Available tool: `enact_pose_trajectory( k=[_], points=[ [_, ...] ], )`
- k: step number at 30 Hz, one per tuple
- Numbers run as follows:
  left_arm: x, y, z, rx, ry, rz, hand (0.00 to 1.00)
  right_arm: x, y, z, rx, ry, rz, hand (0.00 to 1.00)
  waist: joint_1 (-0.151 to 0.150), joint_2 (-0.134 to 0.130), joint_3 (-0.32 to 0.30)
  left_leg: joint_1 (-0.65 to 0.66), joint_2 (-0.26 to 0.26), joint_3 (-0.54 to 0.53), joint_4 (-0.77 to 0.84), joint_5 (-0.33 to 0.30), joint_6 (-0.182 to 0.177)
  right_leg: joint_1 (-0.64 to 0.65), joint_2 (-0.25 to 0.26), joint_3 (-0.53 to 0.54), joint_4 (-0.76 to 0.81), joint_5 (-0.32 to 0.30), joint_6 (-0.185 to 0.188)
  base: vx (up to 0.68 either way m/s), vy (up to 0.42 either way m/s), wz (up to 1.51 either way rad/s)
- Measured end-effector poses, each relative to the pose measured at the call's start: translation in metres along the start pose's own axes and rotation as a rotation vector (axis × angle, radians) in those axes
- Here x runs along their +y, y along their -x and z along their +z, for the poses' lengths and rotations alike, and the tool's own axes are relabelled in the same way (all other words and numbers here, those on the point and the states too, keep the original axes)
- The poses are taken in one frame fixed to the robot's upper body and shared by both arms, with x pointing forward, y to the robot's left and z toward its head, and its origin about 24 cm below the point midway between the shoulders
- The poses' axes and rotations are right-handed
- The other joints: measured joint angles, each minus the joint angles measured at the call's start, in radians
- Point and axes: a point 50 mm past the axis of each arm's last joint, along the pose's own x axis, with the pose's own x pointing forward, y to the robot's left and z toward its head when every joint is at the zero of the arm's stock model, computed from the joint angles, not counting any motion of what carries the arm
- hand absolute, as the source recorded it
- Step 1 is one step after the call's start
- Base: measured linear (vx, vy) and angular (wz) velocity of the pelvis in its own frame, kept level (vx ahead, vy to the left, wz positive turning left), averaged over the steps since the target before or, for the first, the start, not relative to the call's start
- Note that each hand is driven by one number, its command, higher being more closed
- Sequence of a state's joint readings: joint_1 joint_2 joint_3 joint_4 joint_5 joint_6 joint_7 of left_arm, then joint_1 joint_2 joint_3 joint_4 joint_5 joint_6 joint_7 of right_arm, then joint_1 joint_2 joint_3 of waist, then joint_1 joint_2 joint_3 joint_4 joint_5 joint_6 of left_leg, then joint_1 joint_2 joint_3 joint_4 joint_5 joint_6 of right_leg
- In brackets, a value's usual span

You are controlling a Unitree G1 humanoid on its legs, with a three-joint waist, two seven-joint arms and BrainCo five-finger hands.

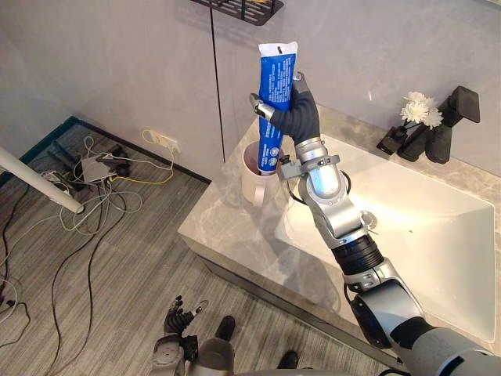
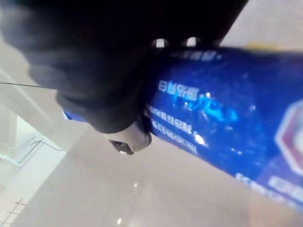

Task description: Organize washtable

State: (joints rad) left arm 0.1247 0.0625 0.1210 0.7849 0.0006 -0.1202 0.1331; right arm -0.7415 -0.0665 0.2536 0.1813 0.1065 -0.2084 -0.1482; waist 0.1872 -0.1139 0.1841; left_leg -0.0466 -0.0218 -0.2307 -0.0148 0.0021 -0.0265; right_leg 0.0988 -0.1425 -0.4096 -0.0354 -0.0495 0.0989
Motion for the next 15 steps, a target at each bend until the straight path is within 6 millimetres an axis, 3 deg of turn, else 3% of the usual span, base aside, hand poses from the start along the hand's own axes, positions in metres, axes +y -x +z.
enact_pose_trajectory(
  k=[10, 11, 15],
  points=[
    [-0.002, 0.0, 0.0, 0.0, 0.01, -0.004, 0.0, 0.003, 0.014, -0.016, 0.08, -0.002, 0.018, 1.0, 0.0, 0.012, 0.008, -0.01, -0.004, -0.01, 0.01, 0.0, -0.001, 0.0, -0.001, -0.005, 0.0, -0.001, 0.001, 0.0, 0.0, 0.01],
    [-0.002, 0.0, 0.0, 0.0, 0.01, -0.004, 0.0, 0.003, 0.015, -0.016, 0.083, -0.003, 0.019, 0.0, 0.0, 0.012, 0.008, -0.01, -0.004, -0.01, 0.01, 0.0, -0.001, 0.0, -0.001, -0.006, 0.0, -0.001, 0.001, 0.0, 0.0, 0.0],
    [-0.002, 0.0, 0.0, 0.0, 0.01, -0.004, 0.0, 0.002, 0.017, -0.019, 0.093, -0.004, 0.016, 0.0, 0.0, 0.012, 0.008, -0.011, -0.007, -0.012, 0.015, 0.0, -0.001, 0.002, -0.003, -0.007, 0.001, -0.001, 0.001, 0.0, 0.0, 0.0]
  ],
)
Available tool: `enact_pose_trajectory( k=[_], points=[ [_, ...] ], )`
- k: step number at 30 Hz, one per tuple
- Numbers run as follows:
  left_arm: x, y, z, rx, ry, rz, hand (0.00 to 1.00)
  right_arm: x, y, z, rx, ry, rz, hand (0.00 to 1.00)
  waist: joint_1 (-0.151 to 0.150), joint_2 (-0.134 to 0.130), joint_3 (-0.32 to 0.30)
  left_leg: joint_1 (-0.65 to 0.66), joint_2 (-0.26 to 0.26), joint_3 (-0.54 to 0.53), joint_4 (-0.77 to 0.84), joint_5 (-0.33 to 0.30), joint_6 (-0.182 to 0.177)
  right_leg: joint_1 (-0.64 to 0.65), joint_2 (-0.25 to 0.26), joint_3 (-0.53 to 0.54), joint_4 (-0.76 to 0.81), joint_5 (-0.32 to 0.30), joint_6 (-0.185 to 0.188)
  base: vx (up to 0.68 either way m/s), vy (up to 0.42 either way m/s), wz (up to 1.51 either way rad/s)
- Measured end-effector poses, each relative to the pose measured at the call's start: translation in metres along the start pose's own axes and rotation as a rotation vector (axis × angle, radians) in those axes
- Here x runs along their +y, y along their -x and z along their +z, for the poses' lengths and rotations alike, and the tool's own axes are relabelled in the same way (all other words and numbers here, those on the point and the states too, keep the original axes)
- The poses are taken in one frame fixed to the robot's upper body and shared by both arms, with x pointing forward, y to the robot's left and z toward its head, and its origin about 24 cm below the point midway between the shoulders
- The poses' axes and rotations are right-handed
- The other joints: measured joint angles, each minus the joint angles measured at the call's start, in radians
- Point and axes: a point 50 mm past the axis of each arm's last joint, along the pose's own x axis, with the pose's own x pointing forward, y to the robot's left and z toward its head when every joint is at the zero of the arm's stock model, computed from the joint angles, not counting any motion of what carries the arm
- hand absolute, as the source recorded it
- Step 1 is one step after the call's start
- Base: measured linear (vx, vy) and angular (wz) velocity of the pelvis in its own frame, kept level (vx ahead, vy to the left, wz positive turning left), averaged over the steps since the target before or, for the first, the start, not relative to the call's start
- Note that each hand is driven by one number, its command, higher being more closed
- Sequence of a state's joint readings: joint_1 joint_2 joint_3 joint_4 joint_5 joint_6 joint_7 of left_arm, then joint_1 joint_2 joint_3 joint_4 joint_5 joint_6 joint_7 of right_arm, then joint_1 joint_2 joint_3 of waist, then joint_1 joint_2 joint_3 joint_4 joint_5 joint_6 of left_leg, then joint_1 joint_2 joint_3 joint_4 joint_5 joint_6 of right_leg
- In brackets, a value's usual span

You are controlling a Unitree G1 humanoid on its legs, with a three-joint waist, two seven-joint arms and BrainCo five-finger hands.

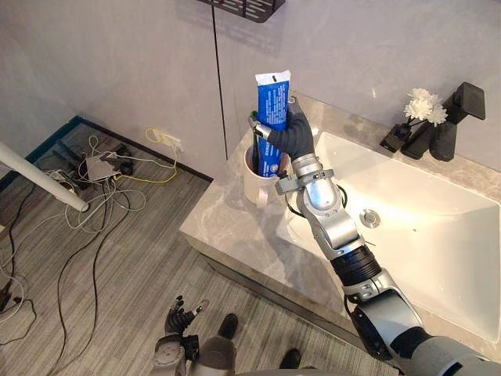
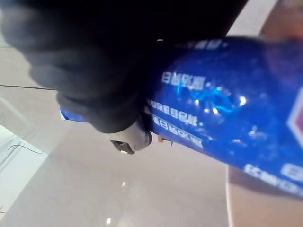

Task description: Organize washtable

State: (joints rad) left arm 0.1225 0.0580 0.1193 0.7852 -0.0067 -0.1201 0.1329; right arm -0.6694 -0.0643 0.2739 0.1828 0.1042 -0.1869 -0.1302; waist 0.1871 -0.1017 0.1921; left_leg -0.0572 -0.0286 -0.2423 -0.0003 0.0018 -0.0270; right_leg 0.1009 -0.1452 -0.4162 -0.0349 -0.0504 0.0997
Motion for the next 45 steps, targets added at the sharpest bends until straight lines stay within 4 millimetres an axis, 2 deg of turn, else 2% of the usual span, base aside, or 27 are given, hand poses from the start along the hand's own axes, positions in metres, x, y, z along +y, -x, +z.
enact_pose_trajectory(
  k=[10, 21, 30, 37, 41, 45],
  points=[
    [0.0, 0.0, 0.0, 0.0, -0.004, -0.001, 0.0, 0.001, 0.001, -0.001, 0.002, -0.003, -0.001, 0.0, -0.003, 0.0, 0.0, 0.0, -0.003, -0.002, 0.005, 0.0, 0.0, 0.002, -0.001, 0.0, 0.0, 0.0, 0.0, 0.0, 0.0, 0.0],
    [0.0, 0.0, 0.0, 0.004, -0.005, -0.001, 0.0, -0.001, 0.011, -0.01, 0.041, -0.012, -0.016, 0.0, -0.007, 0.0, 0.0, 0.0, -0.007, -0.004, 0.009, 0.0, 0.0, 0.006, -0.005, -0.001, 0.001, 0.0, 0.0, 0.0, 0.0, 0.0],
    [0.001, 0.0, -0.001, 0.005, -0.005, 0.0, 0.0, -0.003, 0.019, -0.008, 0.031, -0.02, -0.025, 0.0, -0.01, -0.001, -0.001, 0.002, -0.009, -0.004, 0.012, 0.0, 0.001, 0.006, -0.008, -0.001, 0.009, -0.002, 0.003, 0.0, 0.0, 0.0],
    [0.001, 0.0, -0.002, 0.009, -0.006, 0.001, 0.0, -0.016, 0.024, 0.003, -0.018, -0.008, -0.061, 0.0, -0.015, -0.001, -0.004, 0.008, -0.009, 0.001, 0.013, 0.001, 0.001, 0.007, -0.011, 0.005, 0.013, -0.002, 0.004, 0.0, 0.0, -0.01],
    [0.002, 0.001, -0.005, 0.02, -0.008, 0.002, 0.0, -0.026, 0.026, 0.002, -0.011, 0.024, -0.061, 0.0, -0.02, -0.001, -0.02, 0.01, -0.009, 0.003, 0.013, 0.001, 0.001, 0.008, -0.011, 0.007, 0.014, -0.002, 0.004, 0.0, 0.0, -0.01],
    [0.003, 0.002, -0.007, 0.029, -0.009, 0.005, 0.0, -0.039, 0.026, 0.014, -0.056, 0.085, -0.06, 0.0, -0.037, -0.001, -0.028, 0.021, -0.008, 0.007, 0.012, 0.001, 0.001, 0.016, -0.011, 0.01, 0.013, -0.002, 0.004, 0.0, 0.001, -0.02]
  ],
)
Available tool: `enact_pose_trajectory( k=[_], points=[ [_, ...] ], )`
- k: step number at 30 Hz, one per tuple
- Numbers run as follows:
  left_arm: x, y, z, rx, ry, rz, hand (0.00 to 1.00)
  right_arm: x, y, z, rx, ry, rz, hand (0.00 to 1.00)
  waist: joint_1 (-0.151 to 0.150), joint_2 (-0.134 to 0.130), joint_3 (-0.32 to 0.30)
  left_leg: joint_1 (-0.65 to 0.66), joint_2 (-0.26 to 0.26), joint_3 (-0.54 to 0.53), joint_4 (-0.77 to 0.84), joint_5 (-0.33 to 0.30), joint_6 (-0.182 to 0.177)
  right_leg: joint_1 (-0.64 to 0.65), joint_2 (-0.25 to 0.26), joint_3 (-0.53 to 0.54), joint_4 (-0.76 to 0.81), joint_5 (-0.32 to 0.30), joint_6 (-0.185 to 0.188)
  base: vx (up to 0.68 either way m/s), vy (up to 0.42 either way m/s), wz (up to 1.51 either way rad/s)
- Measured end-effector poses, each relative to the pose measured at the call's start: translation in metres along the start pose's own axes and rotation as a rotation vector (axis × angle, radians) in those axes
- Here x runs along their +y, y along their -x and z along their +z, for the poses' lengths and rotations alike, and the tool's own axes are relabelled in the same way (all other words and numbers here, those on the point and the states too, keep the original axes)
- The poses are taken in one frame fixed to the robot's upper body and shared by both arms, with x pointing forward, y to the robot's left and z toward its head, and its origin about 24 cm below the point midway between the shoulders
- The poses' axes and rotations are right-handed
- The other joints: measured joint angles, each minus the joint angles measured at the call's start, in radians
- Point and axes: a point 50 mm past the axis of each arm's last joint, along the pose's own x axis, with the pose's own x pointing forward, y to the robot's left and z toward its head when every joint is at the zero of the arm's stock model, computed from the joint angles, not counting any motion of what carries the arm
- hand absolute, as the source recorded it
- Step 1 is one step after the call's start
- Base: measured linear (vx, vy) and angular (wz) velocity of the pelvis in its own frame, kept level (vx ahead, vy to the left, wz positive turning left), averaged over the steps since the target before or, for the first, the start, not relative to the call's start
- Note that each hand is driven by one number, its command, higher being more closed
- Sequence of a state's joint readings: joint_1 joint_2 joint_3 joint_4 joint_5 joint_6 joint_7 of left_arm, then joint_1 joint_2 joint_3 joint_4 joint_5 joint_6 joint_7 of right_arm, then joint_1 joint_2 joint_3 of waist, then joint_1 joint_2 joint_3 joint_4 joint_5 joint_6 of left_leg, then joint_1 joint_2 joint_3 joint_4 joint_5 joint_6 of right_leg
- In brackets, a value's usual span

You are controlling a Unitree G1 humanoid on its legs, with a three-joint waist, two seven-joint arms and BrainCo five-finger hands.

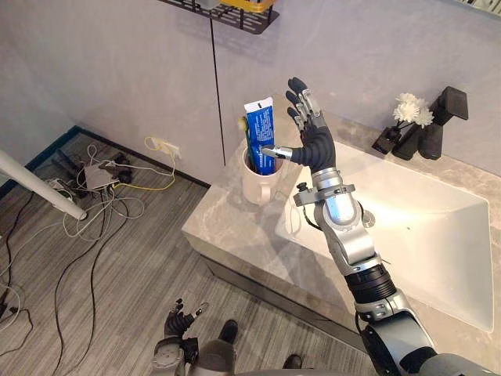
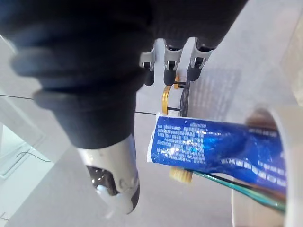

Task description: Organize washtable

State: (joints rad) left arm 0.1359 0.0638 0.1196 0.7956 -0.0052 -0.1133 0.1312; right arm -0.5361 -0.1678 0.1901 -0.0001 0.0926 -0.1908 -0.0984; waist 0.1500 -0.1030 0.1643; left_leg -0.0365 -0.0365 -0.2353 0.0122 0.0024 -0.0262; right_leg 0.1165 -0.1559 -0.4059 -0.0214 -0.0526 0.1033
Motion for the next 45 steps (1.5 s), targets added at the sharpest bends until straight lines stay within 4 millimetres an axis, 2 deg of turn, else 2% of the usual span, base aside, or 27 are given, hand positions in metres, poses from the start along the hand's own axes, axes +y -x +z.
enact_pose_trajectory(
  k=[5, 7, 10, 13, 15, 17, 19, 23, 25, 26, 28, 29, 32, 35, 38, 40, 41, 43, 45],
  points=[
    [0.001, 0.001, -0.005, 0.02, -0.003, 0.0, 0.0, -0.028, -0.002, 0.025, -0.096, 0.137, 0.002, 0.0, -0.007, 0.0, -0.021, 0.013, 0.004, 0.021, -0.01, 0.0, 0.0, -0.001, -0.001, 0.023, 0.0, 0.0, 0.0, -0.02, 0.01, -0.12],
    [0.001, 0.001, -0.007, 0.027, -0.007, -0.006, 0.0, -0.045, -0.002, 0.043, -0.169, 0.213, 0.004, 0.0, -0.026, -0.003, -0.029, 0.016, 0.004, 0.024, -0.012, 0.0, 0.0, -0.001, -0.001, 0.026, 0.0, 0.0, 0.0, 0.0, 0.011, -0.05],
    [0.002, 0.001, -0.009, 0.033, -0.018, -0.016, 0.0, -0.061, -0.001, 0.065, -0.249, 0.298, 0.006, 0.0, -0.034, -0.003, -0.03, 0.021, 0.006, 0.037, -0.013, 0.0, 0.0, -0.001, -0.001, 0.035, 0.0, 0.0, 0.0, 0.0, 0.011, -0.1],
    [0.005, 0.001, -0.011, 0.043, -0.026, -0.021, 0.0, -0.083, 0.003, 0.096, -0.354, 0.379, -0.019, 0.0, -0.057, -0.005, -0.036, 0.033, 0.011, 0.05, -0.023, 0.0, 0.0, -0.002, 0.001, 0.051, 0.001, 0.0, 0.0, -0.01, 0.006, -0.16],
    [0.007, 0.002, -0.016, 0.065, -0.038, -0.027, 0.0, -0.099, 0.009, 0.124, -0.459, 0.44, -0.073, 0.0, -0.081, -0.008, -0.056, 0.037, 0.018, 0.07, -0.038, 0.001, 0.001, -0.017, 0.004, 0.071, 0.003, 0.001, 0.0, 0.0, 0.005, -0.27],
    [0.007, 0.003, -0.018, 0.071, -0.047, -0.031, 0.0, -0.113, 0.019, 0.146, -0.544, 0.48, -0.131, 0.0, -0.088, -0.01, -0.059, 0.045, 0.02, 0.079, -0.044, 0.001, 0.001, -0.017, 0.004, 0.082, 0.003, 0.001, 0.0, 0.01, 0.007, -0.2],
    [0.006, 0.004, -0.023, 0.088, -0.059, -0.051, 0.0, -0.136, 0.04, 0.174, -0.643, 0.577, -0.246, 0.0, -0.125, -0.013, -0.069, 0.05, 0.02, 0.091, -0.05, 0.001, 0.001, -0.019, 0.004, 0.091, 0.003, 0.001, 0.0, 0.01, 0.012, -0.11],
    [0.006, 0.007, -0.03, 0.114, -0.076, -0.062, 0.0, -0.17, 0.077, 0.194, -0.68, 0.678, -0.455, 0.0, -0.162, -0.014, -0.092, 0.056, 0.024, 0.118, -0.062, 0.001, 0.002, -0.035, 0.004, 0.12, 0.006, 0.001, 0.0, 0.0, 0.017, -0.24],
    [0.006, 0.009, -0.034, 0.125, -0.075, -0.071, 0.0, -0.189, 0.104, 0.201, -0.654, 0.758, -0.586, 0.0, -0.183, -0.008, -0.105, 0.065, 0.03, 0.14, -0.079, 0.001, 0.002, -0.05, 0.007, 0.144, 0.012, 0.001, 0.0, -0.03, 0.006, -0.28],
    [0.007, 0.01, -0.036, 0.131, -0.075, -0.071, 0.0, -0.193, 0.11, 0.201, -0.643, 0.771, -0.616, 0.0, -0.189, -0.005, -0.113, 0.064, 0.032, 0.145, -0.085, 0.001, 0.002, -0.057, 0.009, 0.15, 0.014, 0.001, 0.0, -0.02, 0.009, -0.36],
    [0.006, 0.012, -0.04, 0.146, -0.072, -0.073, 0.0, -0.211, 0.139, 0.197, -0.575, 0.791, -0.759, 0.0, -0.203, 0.005, -0.131, 0.065, 0.036, 0.163, -0.101, 0.001, 0.002, -0.076, 0.012, 0.167, 0.018, 0.001, 0.0, 0.0, 0.001, -0.27],
    [0.004, 0.012, -0.04, 0.148, -0.069, -0.076, 0.0, -0.216, 0.147, 0.194, -0.55, 0.779, -0.798, 0.0, -0.211, 0.008, -0.136, 0.064, 0.037, 0.163, -0.104, 0.001, 0.002, -0.079, 0.012, 0.167, 0.018, 0.001, 0.0, -0.01, -0.007, -0.12],
    [0.0, 0.013, -0.042, 0.155, -0.06, -0.086, 0.0, -0.233, 0.184, 0.165, -0.379, 0.717, -0.972, 0.0, -0.234, 0.02, -0.15, 0.064, 0.037, 0.177, -0.105, 0.001, 0.002, -0.088, 0.013, 0.181, 0.018, 0.001, 0.0, 0.01, -0.001, -0.12],
    [-0.007, 0.014, -0.042, 0.154, -0.044, -0.098, 0.0, -0.234, 0.226, 0.125, -0.114, 0.662, -1.111, 0.0, -0.247, 0.033, -0.159, 0.064, 0.038, 0.188, -0.105, 0.0, 0.002, -0.092, 0.013, 0.19, 0.018, 0.001, 0.0, 0.03, -0.004, -0.09],
    [-0.012, 0.014, -0.041, 0.149, -0.021, -0.099, 0.0, -0.225, 0.259, 0.095, 0.099, 0.627, -1.209, 0.0, -0.247, 0.037, -0.162, 0.067, 0.04, 0.205, -0.105, -0.002, 0.003, -0.094, 0.013, 0.196, 0.02, 0.001, 0.0, 0.0, -0.002, -0.08],
    [-0.019, 0.015, -0.04, 0.15, 0.032, -0.091, 0.0, -0.206, 0.287, 0.072, 0.251, 0.548, -1.306, 0.0, -0.246, 0.043, -0.165, 0.074, 0.041, 0.22, -0.105, -0.004, 0.006, -0.092, 0.012, 0.204, 0.023, 0.001, 0.001, -0.02, 0.004, -0.12],
    [-0.019, 0.015, -0.04, 0.15, 0.042, -0.088, 0.0, -0.2, 0.293, 0.066, 0.281, 0.527, -1.328, 0.0, -0.246, 0.044, -0.165, 0.078, 0.042, 0.225, -0.104, -0.007, 0.007, -0.09, 0.012, 0.207, 0.024, 0.0, 0.001, -0.02, 0.006, -0.17],
    [-0.022, 0.016, -0.039, 0.16, 0.067, -0.08, 0.0, -0.177, 0.313, 0.047, 0.379, 0.431, -1.403, 0.0, -0.246, 0.047, -0.166, 0.085, 0.044, 0.245, -0.084, -0.023, 0.009, -0.085, 0.011, 0.217, 0.034, -0.004, 0.003, -0.04, 0.007, -0.18],
    [-0.024, 0.016, -0.04, 0.171, 0.075, -0.076, 0.0, -0.167, 0.321, 0.037, 0.441, 0.377, -1.425, 0.0, -0.247, 0.051, -0.164, 0.086, 0.044, 0.257, -0.068, -0.038, 0.011, -0.086, 0.003, 0.224, 0.045, -0.01, 0.005, -0.05, 0.019, -0.16]
  ],
)
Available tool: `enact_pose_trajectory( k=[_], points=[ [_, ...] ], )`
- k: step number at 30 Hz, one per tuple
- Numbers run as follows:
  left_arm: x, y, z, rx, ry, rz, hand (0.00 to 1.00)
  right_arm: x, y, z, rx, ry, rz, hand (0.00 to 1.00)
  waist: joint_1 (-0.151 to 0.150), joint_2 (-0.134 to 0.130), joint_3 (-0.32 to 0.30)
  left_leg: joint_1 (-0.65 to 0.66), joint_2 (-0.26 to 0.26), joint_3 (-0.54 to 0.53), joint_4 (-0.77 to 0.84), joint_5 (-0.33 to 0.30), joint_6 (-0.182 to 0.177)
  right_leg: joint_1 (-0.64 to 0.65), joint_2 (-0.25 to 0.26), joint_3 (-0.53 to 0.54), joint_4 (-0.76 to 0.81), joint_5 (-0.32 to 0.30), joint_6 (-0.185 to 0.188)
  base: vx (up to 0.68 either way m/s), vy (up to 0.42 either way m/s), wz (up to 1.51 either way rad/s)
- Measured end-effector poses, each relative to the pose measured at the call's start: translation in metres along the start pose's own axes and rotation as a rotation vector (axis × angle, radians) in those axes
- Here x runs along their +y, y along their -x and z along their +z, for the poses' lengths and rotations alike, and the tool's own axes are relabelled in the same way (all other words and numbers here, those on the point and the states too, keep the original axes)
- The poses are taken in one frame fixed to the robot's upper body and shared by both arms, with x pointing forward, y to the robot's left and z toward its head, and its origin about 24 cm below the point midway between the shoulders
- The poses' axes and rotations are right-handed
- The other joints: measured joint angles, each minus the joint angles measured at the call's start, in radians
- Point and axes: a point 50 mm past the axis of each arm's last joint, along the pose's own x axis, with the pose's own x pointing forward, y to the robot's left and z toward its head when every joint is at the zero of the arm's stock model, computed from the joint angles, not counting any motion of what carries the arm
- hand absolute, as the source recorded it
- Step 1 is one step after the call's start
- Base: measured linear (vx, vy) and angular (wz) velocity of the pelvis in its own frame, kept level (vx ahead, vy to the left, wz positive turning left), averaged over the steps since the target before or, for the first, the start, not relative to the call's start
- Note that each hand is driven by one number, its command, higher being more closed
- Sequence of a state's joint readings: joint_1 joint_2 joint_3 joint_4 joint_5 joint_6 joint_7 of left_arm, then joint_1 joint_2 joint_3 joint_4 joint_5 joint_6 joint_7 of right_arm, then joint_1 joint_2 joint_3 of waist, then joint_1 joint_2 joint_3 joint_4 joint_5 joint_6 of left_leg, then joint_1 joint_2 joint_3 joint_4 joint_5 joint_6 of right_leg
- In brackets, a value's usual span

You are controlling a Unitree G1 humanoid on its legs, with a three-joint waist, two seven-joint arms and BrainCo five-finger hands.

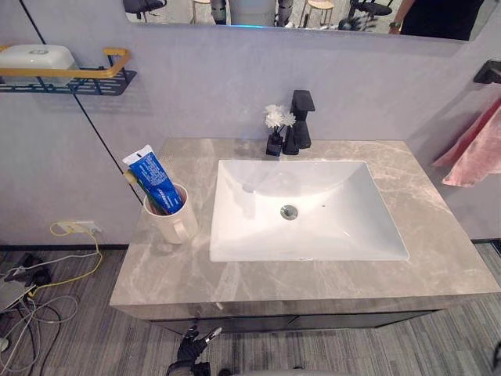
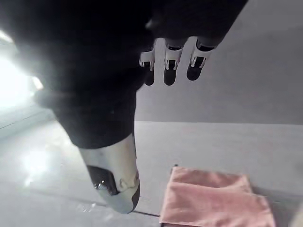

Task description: Organize washtable

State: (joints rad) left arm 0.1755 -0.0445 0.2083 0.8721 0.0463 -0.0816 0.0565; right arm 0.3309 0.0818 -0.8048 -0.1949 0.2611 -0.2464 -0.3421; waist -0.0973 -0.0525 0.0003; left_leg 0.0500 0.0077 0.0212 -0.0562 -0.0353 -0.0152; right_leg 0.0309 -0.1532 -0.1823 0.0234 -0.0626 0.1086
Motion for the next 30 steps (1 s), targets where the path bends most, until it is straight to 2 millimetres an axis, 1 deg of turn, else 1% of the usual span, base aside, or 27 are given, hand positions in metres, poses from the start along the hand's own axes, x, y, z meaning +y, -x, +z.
enact_pose_trajectory(
  k=[2, 4, 5, 7, 8, 10, 11, 12, 13, 15, 16, 17, 20, 22, 23, 24, 28, 30],
  points=[
    [0.0, 0.0, -0.001, 0.011, 0.014, 0.012, 0.0, 0.002, 0.004, -0.014, 0.068, -0.001, 0.004, 0.0, 0.0, 0.004, 0.001, 0.001, 0.001, 0.012, 0.003, -0.009, -0.002, 0.0, -0.001, 0.01, 0.011, -0.005, -0.001, -0.06, 0.016, -0.16],
    [0.001, 0.0, -0.002, 0.019, 0.025, 0.021, 0.0, 0.0, 0.014, -0.04, 0.195, 0.011, 0.0, 0.0, 0.002, 0.007, 0.003, 0.012, 0.005, 0.031, 0.002, -0.018, -0.002, 0.0, 0.0, 0.019, 0.018, -0.007, -0.001, -0.02, -0.002, -0.1],
    [0.001, 0.0, -0.002, 0.021, 0.031, 0.025, 0.0, 0.0, 0.017, -0.048, 0.233, 0.019, 0.003, 0.0, 0.002, 0.009, 0.004, 0.014, 0.006, 0.036, 0.002, -0.019, -0.003, 0.0, 0.001, 0.021, 0.018, -0.007, -0.001, 0.0, -0.005, -0.1],
    [0.001, 0.0, -0.003, 0.026, 0.033, 0.036, 0.0, -0.001, 0.032, -0.078, 0.386, 0.036, 0.008, 0.0, 0.002, 0.015, 0.006, 0.016, 0.009, 0.047, 0.001, -0.017, -0.008, 0.002, 0.001, 0.023, 0.021, -0.009, -0.002, 0.0, -0.007, -0.06],
    [0.001, 0.0, -0.003, 0.027, 0.035, 0.037, 0.0, -0.002, 0.036, -0.085, 0.423, 0.044, 0.009, 0.0, 0.003, 0.017, 0.007, 0.017, 0.01, 0.051, 0.001, -0.016, -0.008, 0.002, 0.001, 0.023, 0.021, -0.009, -0.003, 0.02, -0.007, -0.04],
    [0.0, 0.0, -0.003, 0.033, 0.025, 0.034, 0.0, -0.004, 0.055, -0.111, 0.564, 0.077, 0.039, 0.0, 0.008, 0.029, 0.015, 0.029, 0.012, 0.06, 0.001, -0.014, -0.004, 0.012, 0.001, 0.023, 0.019, -0.009, -0.003, 0.03, -0.005, -0.04],
    [-0.001, 0.0, -0.003, 0.033, 0.013, 0.032, 0.0, -0.004, 0.06, -0.117, 0.6, 0.089, 0.058, 0.0, 0.01, 0.029, 0.019, 0.033, 0.012, 0.062, -0.001, -0.014, -0.004, 0.017, 0.002, 0.023, 0.017, -0.009, -0.003, 0.02, -0.004, -0.05],
    [-0.001, 0.0, -0.003, 0.033, 0.008, 0.031, 0.0, -0.005, 0.068, -0.125, 0.652, 0.109, 0.078, 0.0, 0.015, 0.03, 0.019, 0.036, 0.012, 0.066, -0.004, -0.014, -0.004, 0.017, 0.002, 0.024, 0.015, -0.009, -0.002, 0.01, -0.006, -0.06],
    [-0.002, 0.0, -0.002, 0.03, 0.0, 0.023, 0.0, -0.007, 0.082, -0.138, 0.739, 0.138, 0.117, 0.0, 0.032, 0.035, 0.019, 0.038, 0.012, 0.069, -0.008, -0.014, -0.004, 0.018, 0.002, 0.026, 0.015, -0.009, -0.002, 0.0, -0.005, -0.05],
    [-0.004, 0.0, -0.002, 0.027, -0.019, 0.011, 0.0, -0.01, 0.093, -0.148, 0.817, 0.159, 0.156, 0.0, 0.044, 0.036, 0.019, 0.038, 0.012, 0.068, -0.009, -0.014, -0.004, 0.019, 0.002, 0.025, 0.012, -0.009, -0.002, 0.0, 0.0, 0.0],
    [-0.006, -0.001, 0.0, 0.022, -0.026, 0.005, 0.0, -0.014, 0.101, -0.154, 0.868, 0.173, 0.175, 0.0, 0.059, 0.035, 0.019, 0.04, 0.012, 0.067, -0.013, -0.013, -0.005, 0.021, 0.002, 0.023, 0.009, -0.009, -0.002, 0.01, -0.014, 0.04],
    [-0.006, -0.001, 0.0, 0.021, -0.028, 0.004, 0.0, -0.015, 0.104, -0.156, 0.885, 0.175, 0.183, 0.0, 0.061, 0.035, 0.019, 0.041, 0.011, 0.064, -0.014, -0.012, -0.006, 0.024, 0.002, 0.021, 0.008, -0.009, -0.002, 0.01, -0.013, 0.06],
    [-0.004, -0.002, -0.001, 0.032, -0.044, 0.003, 0.0, -0.021, 0.118, -0.166, 0.969, 0.191, 0.209, 0.0, 0.061, 0.034, 0.019, 0.055, 0.01, 0.057, -0.022, -0.01, -0.008, 0.042, 0.003, 0.015, -0.004, -0.009, -0.001, 0.02, -0.016, 0.07],
    [-0.003, -0.003, -0.002, 0.029, -0.087, -0.014, 0.0, -0.029, 0.136, -0.176, 1.077, 0.222, 0.231, 0.0, 0.059, 0.032, 0.02, 0.06, 0.009, 0.036, -0.035, -0.002, -0.011, 0.055, 0.005, -0.004, -0.015, -0.009, -0.001, 0.02, -0.035, 0.17],
    [-0.003, -0.003, -0.002, 0.03, -0.09, -0.018, 0.0, -0.031, 0.139, -0.177, 1.092, 0.225, 0.234, 0.0, 0.059, 0.031, 0.019, 0.06, 0.009, 0.034, -0.035, -0.002, -0.011, 0.056, 0.005, -0.007, -0.017, -0.009, -0.001, 0.02, -0.036, 0.2],
    [-0.003, -0.003, -0.002, 0.027, -0.093, -0.026, 0.0, -0.032, 0.146, -0.18, 1.13, 0.241, 0.249, 0.0, 0.061, 0.028, 0.019, 0.057, 0.009, 0.028, -0.036, -0.001, -0.012, 0.057, 0.009, -0.011, -0.021, -0.009, -0.001, 0.02, -0.033, 0.11],
    [-0.005, -0.006, 0.001, 0.026, -0.134, -0.046, 0.0, -0.032, 0.165, -0.189, 1.232, 0.303, 0.33, 0.0, 0.06, 0.016, 0.024, 0.057, 0.007, -0.009, -0.036, 0.007, -0.019, 0.072, 0.013, -0.046, -0.031, -0.009, -0.001, 0.03, -0.043, 0.25],
    [-0.006, -0.007, 0.003, 0.025, -0.148, -0.05, 0.0, -0.027, 0.166, -0.191, 1.247, 0.304, 0.354, 0.0, 0.058, 0.008, 0.03, 0.053, 0.006, -0.023, -0.036, 0.011, -0.019, 0.078, 0.013, -0.059, -0.035, -0.009, -0.001, 0.0, -0.029, 0.21]
  ],
)
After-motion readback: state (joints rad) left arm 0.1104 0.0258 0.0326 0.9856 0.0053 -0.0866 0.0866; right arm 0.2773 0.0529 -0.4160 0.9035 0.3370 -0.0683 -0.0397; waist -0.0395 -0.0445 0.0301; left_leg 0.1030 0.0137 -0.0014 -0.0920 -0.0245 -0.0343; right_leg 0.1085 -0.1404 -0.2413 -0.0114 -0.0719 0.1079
